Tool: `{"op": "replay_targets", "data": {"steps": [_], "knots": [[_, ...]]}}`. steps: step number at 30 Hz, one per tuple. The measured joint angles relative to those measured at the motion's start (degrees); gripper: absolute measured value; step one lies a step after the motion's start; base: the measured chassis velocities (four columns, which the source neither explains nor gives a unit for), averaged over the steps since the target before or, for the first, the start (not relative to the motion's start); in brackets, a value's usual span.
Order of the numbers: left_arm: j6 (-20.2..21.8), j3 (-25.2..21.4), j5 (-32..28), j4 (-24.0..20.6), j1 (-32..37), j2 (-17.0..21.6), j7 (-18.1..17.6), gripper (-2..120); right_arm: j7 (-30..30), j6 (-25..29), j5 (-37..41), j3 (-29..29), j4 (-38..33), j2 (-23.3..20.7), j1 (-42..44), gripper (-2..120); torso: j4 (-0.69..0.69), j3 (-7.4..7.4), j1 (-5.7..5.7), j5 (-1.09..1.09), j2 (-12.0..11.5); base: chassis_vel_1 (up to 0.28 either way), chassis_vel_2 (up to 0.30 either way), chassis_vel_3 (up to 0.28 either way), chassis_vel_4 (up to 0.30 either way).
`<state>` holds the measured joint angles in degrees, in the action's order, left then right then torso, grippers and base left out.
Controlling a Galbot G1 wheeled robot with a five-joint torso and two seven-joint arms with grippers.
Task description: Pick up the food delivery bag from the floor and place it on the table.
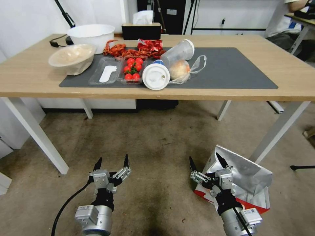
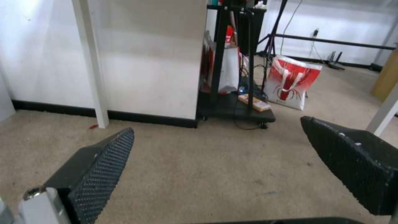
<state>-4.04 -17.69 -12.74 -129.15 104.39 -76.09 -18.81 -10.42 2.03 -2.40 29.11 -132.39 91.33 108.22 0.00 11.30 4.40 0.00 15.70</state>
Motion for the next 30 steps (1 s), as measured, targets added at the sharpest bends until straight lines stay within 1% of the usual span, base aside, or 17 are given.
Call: {"op": "replay_targets", "data": {"steps": [5,7,11,26,28,30], "knots": [[0.0,0.0,0.0,0.0,0.0,0.0,0.0,100,-0.1,0.0,0.0,0.0,0.0,-0.1,0.0,100,0.00,-0.66,-0.25,0.00,-0.9,0.000,0.000,0.000,0.000],[0.0,0.0,0.0,0.1,0.0,0.0,0.0,100,-0.1,0.0,0.0,0.0,0.0,-0.2,0.0,100,0.00,-1.19,-0.41,0.00,-1.6,0.000,0.000,0.000,0.000],[0.0,0.0,0.1,0.1,0.0,-0.1,0.0,100,-0.1,0.0,0.1,0.1,0.0,-0.2,0.0,100,0.00,-1.60,-0.67,0.00,-2.3,0.000,0.000,0.000,0.000],[-0.5,-0.2,0.3,0.0,0.4,-0.1,0.0,100,-0.6,0.4,0.1,0.1,0.0,-0.2,0.1,100,0.00,-4.43,-1.48,-0.01,-5.9,0.000,0.000,0.000,0.000],[-0.5,-0.2,0.3,0.0,0.4,-0.1,0.0,100,-0.6,0.4,0.1,0.1,0.0,-0.2,0.1,100,0.00,-4.50,-1.51,0.00,-6.0,0.000,0.000,0.000,0.000],[-0.5,-0.2,0.5,0.0,0.4,-0.1,-0.1,100,-0.6,0.5,0.1,0.1,0.1,-0.2,0.1,100,0.00,-5.14,-1.65,0.00,-6.8,0.000,0.000,0.000,0.000]]}}
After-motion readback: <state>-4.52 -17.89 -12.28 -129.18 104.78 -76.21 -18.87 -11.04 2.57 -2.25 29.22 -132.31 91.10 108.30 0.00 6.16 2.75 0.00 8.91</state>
